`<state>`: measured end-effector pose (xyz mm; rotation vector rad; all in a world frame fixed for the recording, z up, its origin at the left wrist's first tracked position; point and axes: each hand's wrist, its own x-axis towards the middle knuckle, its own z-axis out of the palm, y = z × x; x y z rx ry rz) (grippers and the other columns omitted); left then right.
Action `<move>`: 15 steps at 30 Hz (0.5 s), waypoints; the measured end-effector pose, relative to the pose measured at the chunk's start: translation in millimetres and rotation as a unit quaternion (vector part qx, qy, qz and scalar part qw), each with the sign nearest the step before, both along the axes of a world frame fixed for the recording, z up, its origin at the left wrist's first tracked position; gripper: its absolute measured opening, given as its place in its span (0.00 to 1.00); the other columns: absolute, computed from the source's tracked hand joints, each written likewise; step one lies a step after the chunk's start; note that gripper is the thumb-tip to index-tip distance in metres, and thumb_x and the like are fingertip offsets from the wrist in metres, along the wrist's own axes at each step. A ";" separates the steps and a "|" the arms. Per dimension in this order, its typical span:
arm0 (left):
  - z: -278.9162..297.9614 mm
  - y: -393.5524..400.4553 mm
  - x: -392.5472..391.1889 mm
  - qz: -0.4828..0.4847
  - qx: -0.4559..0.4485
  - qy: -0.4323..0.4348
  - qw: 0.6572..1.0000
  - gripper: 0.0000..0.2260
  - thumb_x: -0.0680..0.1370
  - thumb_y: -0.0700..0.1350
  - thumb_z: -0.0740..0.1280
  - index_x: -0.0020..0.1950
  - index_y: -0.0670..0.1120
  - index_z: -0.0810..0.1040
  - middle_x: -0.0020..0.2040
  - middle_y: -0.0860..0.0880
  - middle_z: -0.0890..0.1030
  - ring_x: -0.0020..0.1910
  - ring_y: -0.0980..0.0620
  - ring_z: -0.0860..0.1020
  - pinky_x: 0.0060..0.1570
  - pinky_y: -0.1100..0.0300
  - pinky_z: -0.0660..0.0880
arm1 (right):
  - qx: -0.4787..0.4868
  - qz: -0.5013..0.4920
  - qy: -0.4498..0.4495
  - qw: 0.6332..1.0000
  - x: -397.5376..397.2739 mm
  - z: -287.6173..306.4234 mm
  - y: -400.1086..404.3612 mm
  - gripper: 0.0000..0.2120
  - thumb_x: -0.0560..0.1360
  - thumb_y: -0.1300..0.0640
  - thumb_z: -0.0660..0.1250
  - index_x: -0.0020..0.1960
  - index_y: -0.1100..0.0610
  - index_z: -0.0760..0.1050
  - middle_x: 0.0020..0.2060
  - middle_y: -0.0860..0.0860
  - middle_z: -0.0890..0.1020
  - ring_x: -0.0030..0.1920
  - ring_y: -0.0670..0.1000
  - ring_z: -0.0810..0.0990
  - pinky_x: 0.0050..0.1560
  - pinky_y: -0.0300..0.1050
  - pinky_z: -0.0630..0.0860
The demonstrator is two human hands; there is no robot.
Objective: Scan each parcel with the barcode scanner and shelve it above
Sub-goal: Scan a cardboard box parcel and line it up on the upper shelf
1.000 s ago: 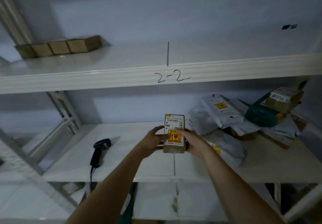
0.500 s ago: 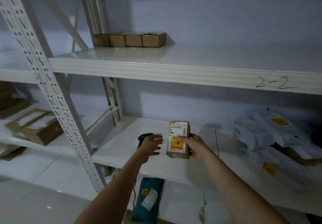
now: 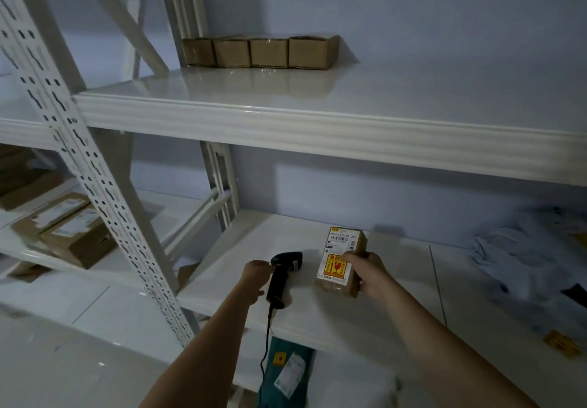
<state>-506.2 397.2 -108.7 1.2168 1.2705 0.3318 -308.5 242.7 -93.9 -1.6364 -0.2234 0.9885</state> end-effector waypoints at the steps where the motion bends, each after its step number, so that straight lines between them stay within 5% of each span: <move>1: -1.6 4.3 5.7 -0.003 -0.006 0.019 1.000 0.13 0.79 0.39 0.66 0.63 0.38 0.75 0.53 0.39 0.74 0.49 0.41 0.73 0.49 0.49 0.69 | -0.004 0.000 0.006 1.000 6.5 -2.4 5.4 0.14 0.77 0.60 0.70 0.62 0.59 0.79 0.45 0.53 0.86 0.42 0.51 0.85 0.31 0.42 0.78; 4: -6.7 17.3 21.7 -0.004 -0.027 0.067 0.997 0.20 0.79 0.43 0.68 0.68 0.35 0.72 0.61 0.37 0.73 0.59 0.38 0.73 0.53 0.47 0.71 | -0.011 0.010 0.024 1.000 24.2 -10.8 20.4 0.14 0.77 0.60 0.70 0.62 0.59 0.78 0.44 0.54 0.86 0.43 0.52 0.85 0.34 0.44 0.79; 8: -16.4 32.4 33.3 -0.040 -0.028 0.126 0.991 0.24 0.78 0.45 0.69 0.69 0.34 0.69 0.57 0.38 0.72 0.53 0.41 0.72 0.55 0.45 0.72 | -0.018 0.020 0.029 0.999 39.2 -18.9 34.8 0.15 0.76 0.59 0.71 0.62 0.59 0.78 0.48 0.55 0.86 0.50 0.56 0.84 0.51 0.53 0.80; 11: -27.0 33.9 36.4 -0.075 -0.052 0.140 0.986 0.25 0.77 0.44 0.70 0.70 0.35 0.66 0.66 0.36 0.71 0.63 0.37 0.72 0.60 0.42 0.70 | -0.022 0.029 0.036 0.999 42.7 -23.4 37.8 0.17 0.75 0.59 0.72 0.63 0.59 0.78 0.53 0.56 0.85 0.52 0.57 0.83 0.52 0.54 0.79; 15: -43.3 30.9 46.1 -0.093 -0.039 0.161 0.982 0.23 0.76 0.43 0.71 0.67 0.35 0.69 0.65 0.37 0.74 0.62 0.38 0.74 0.58 0.44 0.73 | -0.025 0.042 0.051 0.998 46.8 -29.3 40.0 0.18 0.76 0.59 0.71 0.65 0.60 0.77 0.56 0.58 0.85 0.55 0.59 0.83 0.54 0.55 0.80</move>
